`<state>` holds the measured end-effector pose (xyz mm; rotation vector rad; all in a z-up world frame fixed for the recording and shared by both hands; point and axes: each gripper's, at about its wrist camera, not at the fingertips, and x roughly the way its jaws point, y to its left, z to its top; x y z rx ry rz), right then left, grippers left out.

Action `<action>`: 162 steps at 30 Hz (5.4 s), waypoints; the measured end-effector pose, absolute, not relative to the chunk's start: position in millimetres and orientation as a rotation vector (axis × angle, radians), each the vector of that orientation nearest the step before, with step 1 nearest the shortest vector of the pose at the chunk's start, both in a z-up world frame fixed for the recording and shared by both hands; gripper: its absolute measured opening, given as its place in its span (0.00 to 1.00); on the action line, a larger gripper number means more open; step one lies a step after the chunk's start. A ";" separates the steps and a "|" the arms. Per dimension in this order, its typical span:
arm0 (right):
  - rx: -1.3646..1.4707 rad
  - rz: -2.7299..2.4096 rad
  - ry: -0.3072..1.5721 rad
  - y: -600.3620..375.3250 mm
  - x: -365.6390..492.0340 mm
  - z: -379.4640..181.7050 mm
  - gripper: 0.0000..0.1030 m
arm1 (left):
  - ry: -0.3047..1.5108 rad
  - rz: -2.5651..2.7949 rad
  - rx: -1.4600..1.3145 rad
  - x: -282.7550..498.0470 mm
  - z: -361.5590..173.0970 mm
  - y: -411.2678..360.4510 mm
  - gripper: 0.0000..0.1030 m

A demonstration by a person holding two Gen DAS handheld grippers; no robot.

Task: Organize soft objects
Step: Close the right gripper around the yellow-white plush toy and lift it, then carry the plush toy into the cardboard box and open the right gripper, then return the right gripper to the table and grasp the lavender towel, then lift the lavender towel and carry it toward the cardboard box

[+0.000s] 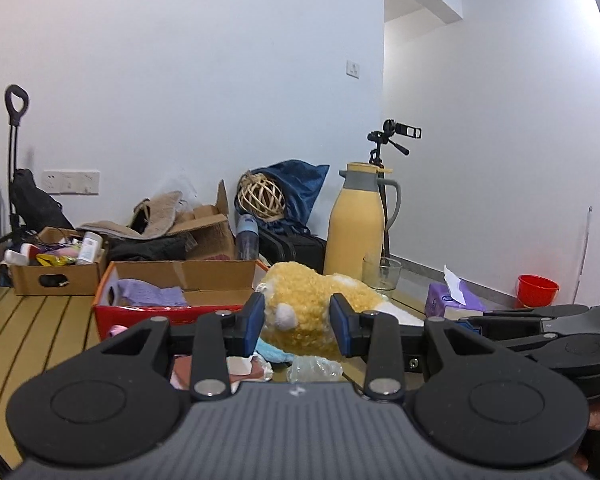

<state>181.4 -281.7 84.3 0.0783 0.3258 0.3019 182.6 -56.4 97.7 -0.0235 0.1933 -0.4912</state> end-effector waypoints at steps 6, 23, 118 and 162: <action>0.053 0.319 0.304 -268.9 164.0 94.3 0.44 | 0.173 -0.480 -0.028 167.9 104.3 -46.1 0.35; 0.011 0.287 0.283 -271.8 296.8 109.2 0.44 | 0.201 -0.539 -0.022 333.9 120.2 -62.0 0.35; 0.130 0.340 0.456 -238.0 222.9 15.4 0.58 | 0.423 -0.132 -0.089 262.5 25.1 37.7 0.81; 0.084 0.513 0.504 -159.9 319.6 19.3 0.15 | 0.530 -0.295 -0.400 269.6 18.5 55.4 0.24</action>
